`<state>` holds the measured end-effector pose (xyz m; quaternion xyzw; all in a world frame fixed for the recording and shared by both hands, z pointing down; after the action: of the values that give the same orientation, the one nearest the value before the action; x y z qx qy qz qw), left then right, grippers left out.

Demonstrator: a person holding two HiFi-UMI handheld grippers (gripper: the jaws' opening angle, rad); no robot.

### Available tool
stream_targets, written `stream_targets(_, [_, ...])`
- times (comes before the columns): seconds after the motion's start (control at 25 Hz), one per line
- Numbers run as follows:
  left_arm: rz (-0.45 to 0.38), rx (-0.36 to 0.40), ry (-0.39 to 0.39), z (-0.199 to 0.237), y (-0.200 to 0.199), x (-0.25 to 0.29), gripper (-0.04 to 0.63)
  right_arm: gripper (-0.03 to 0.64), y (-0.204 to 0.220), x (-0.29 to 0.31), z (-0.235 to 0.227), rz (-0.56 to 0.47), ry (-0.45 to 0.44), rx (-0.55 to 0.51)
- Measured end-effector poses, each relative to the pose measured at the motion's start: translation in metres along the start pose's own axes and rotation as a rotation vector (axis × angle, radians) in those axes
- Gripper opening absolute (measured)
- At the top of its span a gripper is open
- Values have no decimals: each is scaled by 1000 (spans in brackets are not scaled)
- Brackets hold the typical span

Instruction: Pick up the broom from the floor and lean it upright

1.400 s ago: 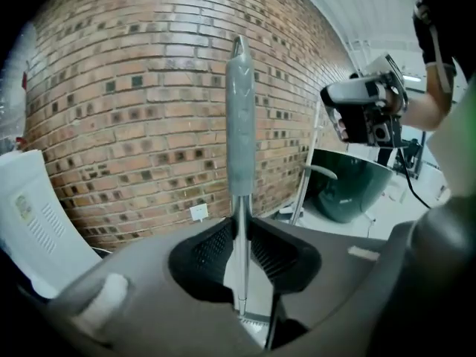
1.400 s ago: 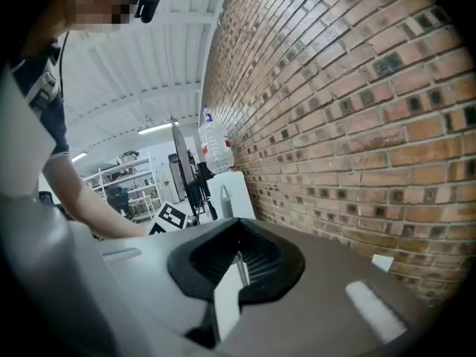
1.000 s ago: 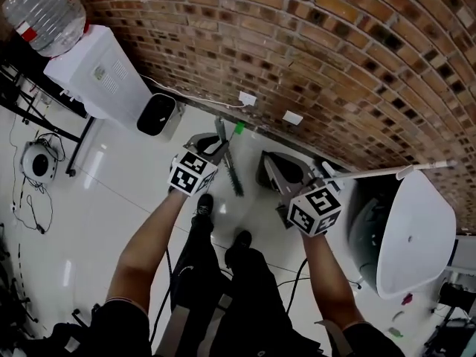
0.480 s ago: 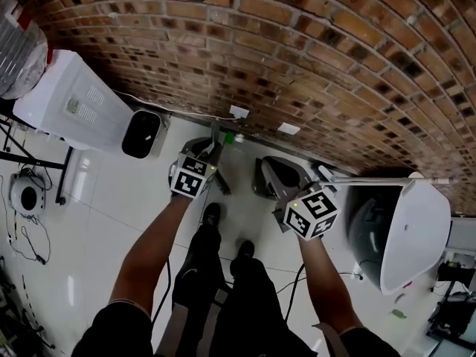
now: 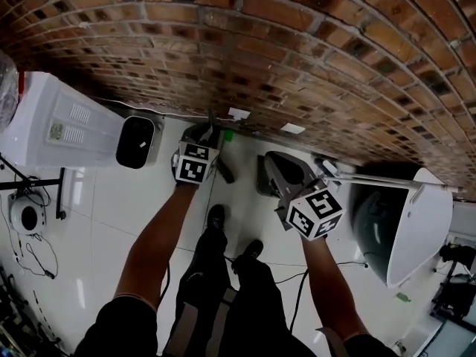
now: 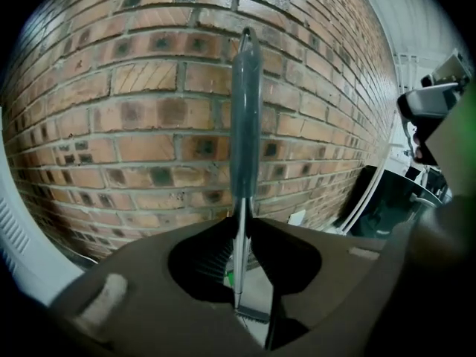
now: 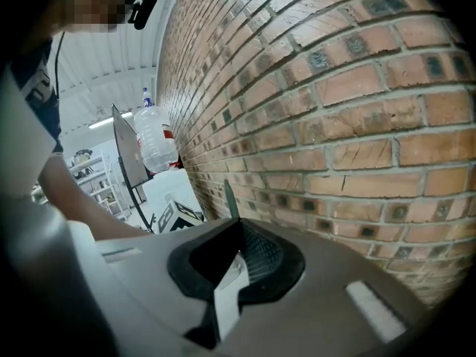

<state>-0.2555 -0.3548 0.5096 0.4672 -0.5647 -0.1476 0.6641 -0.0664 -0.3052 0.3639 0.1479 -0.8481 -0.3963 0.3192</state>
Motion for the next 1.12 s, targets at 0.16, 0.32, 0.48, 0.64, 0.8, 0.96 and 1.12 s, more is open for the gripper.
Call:
stream_targets(0.16, [14,-35,-13,19,-6,30,78,5,-5,6,-16,-2,35,27])
stream_targets(0.32, [6,-53,4,27,-19,56,78,5,-6,9,-31,0,62,54])
stream_targets(0.48, [-1,-47,20,29,-28,76,80,5,-6,13,-42,11,77,67])
stream_targets(0.64, [7,-62,13,34,-30,90,81,5,-9,13,-48,10,93,71])
stream_targets(0.8, [4,-45,20,33,-28,94,86,5,-11,12,-50,8,106,73])
stream_targets(0.96, [-11,-42,40,30,-28,90,138,5,-11,11,-46,2,106,71])
stream_targets(1.12, [-30,-33,55,28,-30,77,158,5,-11,4,-38,-4,99,63])
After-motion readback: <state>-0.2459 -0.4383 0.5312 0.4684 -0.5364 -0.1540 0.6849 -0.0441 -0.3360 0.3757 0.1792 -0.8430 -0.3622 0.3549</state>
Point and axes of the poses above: the fingertips, and each gripper's own axes: x forward along the fingers, z to its left, y out of its underside, the point moved 5 cm from there along -x, backward along the fingers, and after that the axes turned 14 degrees about x, right-handed, at the moved point
